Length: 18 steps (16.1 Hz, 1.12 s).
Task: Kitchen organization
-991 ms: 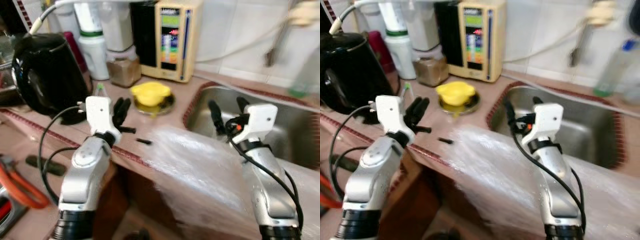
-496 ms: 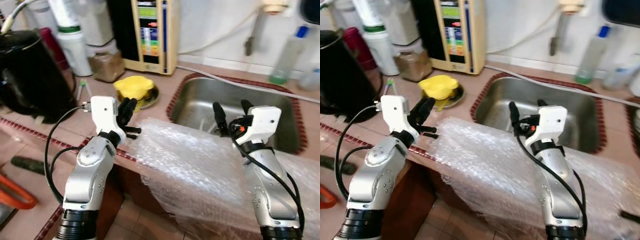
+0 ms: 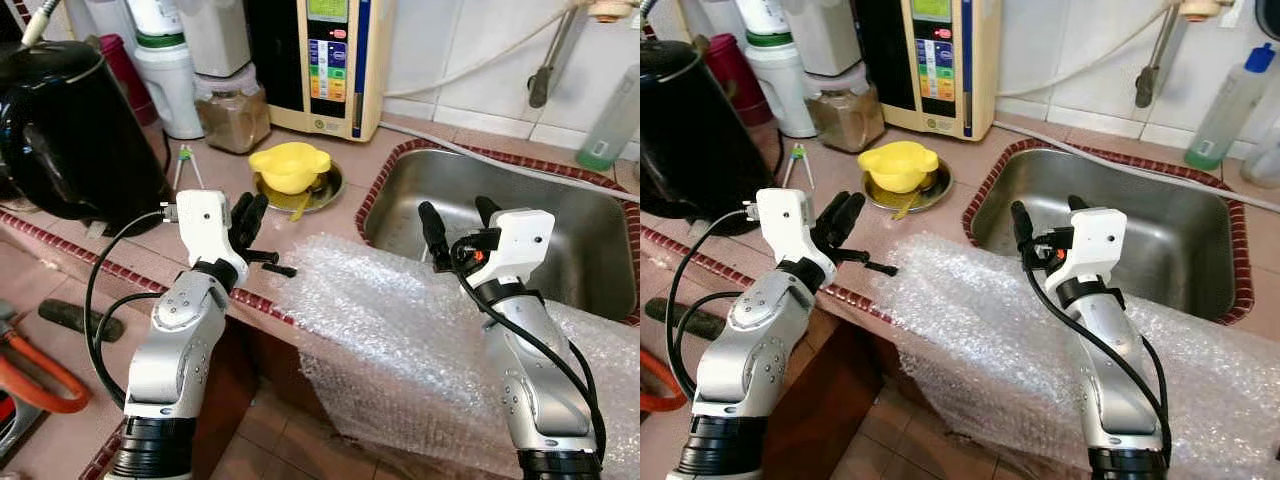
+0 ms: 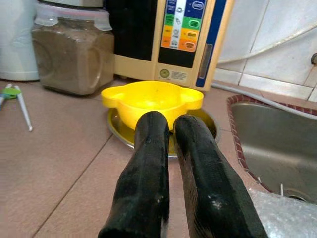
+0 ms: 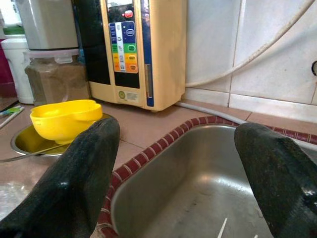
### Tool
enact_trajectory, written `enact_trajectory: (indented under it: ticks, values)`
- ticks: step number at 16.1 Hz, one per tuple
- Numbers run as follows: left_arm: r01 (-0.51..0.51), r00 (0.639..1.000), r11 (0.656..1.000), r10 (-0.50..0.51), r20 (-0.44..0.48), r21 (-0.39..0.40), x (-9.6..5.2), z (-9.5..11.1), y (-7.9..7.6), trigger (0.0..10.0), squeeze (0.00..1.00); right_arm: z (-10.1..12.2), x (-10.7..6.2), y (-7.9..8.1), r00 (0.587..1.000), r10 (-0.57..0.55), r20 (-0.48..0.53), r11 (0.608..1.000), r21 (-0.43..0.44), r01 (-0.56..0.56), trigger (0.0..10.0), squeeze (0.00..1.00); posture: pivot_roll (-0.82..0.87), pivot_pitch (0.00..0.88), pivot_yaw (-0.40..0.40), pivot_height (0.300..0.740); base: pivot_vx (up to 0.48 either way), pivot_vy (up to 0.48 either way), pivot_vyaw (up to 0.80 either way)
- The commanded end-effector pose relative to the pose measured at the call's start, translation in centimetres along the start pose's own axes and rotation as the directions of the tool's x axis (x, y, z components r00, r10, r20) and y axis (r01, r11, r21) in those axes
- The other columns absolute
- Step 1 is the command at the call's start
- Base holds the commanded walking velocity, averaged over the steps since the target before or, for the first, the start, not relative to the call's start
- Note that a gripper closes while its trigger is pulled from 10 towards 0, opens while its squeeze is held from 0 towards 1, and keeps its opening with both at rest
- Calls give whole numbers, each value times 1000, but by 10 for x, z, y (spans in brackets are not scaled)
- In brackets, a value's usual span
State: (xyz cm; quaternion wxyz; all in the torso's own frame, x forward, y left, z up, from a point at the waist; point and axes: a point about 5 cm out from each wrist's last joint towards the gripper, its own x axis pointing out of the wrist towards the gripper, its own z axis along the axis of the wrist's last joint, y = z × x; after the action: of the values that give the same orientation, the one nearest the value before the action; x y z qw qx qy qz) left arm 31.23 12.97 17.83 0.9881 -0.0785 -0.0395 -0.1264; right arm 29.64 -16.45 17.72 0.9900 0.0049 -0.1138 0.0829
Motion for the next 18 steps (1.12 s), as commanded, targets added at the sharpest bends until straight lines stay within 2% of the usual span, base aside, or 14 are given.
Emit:
enact_trajectory:
  ticks: [1, 3, 7, 13, 18]
  values:
    - [-18, 1000, 1000, 18, -6, 4, -2, -1, 3, 10000, 0, 4, 0, 0, 1000, 10, 8, 1000, -4, -9, 10000, 0, 3, 66, 37, 740, 0, 0, 0]
    - [-21, 1000, 1000, 21, -9, 2, -1, -2, 4, 10000, 0, 4, 0, 0, 1000, 8, 5, 1000, -5, -8, 10000, 0, 0, 67, 37, 740, 0, 0, 0]
    - [-22, 1000, 1000, 22, -15, 4, -1, -4, 4, 10000, 0, 3, 0, -1, 1000, 4, -3, 1000, -6, -4, 10000, 0, -2, 65, 38, 740, 0, 0, -580]
    - [-38, 999, 999, 38, -10, 7, 0, -4, 4, 10000, 0, 4, 0, -1, 1000, 9, 1, 1000, -12, -9, 10000, 0, -2, 61, 32, 740, 0, 0, 0]
    - [-10, 1000, 1000, 10, -9, 29, -2, -5, 3, 10000, 0, 4, 1, 2, 1000, 14, 3, 1000, -9, -14, 10000, 0, 1, 63, 31, 740, 0, 0, 0]
